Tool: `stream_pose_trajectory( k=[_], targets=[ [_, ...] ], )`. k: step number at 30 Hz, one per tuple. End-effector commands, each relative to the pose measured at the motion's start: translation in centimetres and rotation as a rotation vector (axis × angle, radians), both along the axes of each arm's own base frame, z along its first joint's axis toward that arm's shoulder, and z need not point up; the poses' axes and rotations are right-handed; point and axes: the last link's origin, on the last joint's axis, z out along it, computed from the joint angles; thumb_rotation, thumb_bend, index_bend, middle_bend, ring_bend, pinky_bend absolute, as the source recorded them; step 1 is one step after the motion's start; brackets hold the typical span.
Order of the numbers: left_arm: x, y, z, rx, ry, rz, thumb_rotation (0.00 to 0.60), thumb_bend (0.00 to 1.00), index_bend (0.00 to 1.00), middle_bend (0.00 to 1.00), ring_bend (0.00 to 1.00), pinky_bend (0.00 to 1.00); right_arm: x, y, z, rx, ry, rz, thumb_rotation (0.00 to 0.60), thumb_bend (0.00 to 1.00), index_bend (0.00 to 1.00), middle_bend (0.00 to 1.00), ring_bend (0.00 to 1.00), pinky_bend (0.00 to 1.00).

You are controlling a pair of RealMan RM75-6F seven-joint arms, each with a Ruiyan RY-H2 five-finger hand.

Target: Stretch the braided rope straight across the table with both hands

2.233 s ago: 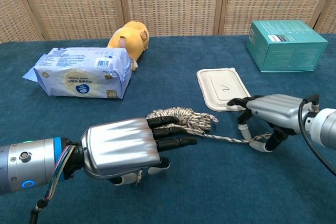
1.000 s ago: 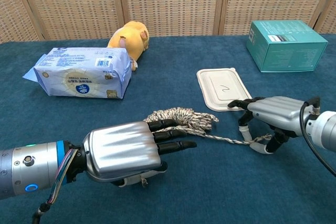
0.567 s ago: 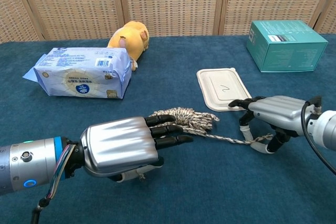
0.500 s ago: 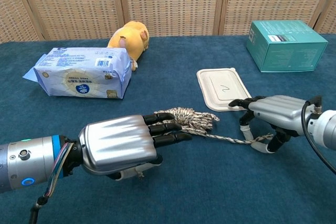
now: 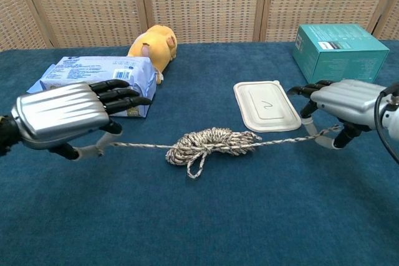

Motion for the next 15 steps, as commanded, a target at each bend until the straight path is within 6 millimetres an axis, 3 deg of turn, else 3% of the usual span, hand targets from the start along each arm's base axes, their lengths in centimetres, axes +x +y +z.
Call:
stream_pose_trajectory(
  k=[1, 5, 10, 15],
  targets=[
    [-2.4, 0.8, 1.8, 0.045, 0.009, 0.053, 0.6, 0.66, 0.67, 0.0, 0.0, 0.0, -0.4, -0.3, 0.9, -0.031, 0.02, 0.002, 0.6, 0.45, 0.67, 0.0, 0.0, 0.0],
    [-6.4, 1.5, 4.8, 0.114, 0.038, 0.128, 0.6, 0.66, 0.66, 0.0, 0.0, 0.0, -1.8, -0.7, 2.7, -0.075, 0.075, -0.006, 0.6, 0.45, 0.67, 0.0, 0.0, 0.0],
    [-9.3, 1.9, 7.0, 0.16, 0.023, 0.205, 0.6, 0.66, 0.66, 0.0, 0.0, 0.0, -3.4, -0.7, 4.4, -0.111, 0.094, -0.043, 0.6, 0.45, 0.67, 0.0, 0.0, 0.0],
    [-10.8, 2.0, 8.0, 0.179, -0.002, 0.246, 0.6, 0.66, 0.67, 0.0, 0.0, 0.0, -4.7, -0.5, 5.6, -0.131, 0.11, -0.069, 0.6, 0.45, 0.67, 0.0, 0.0, 0.0]
  ],
)
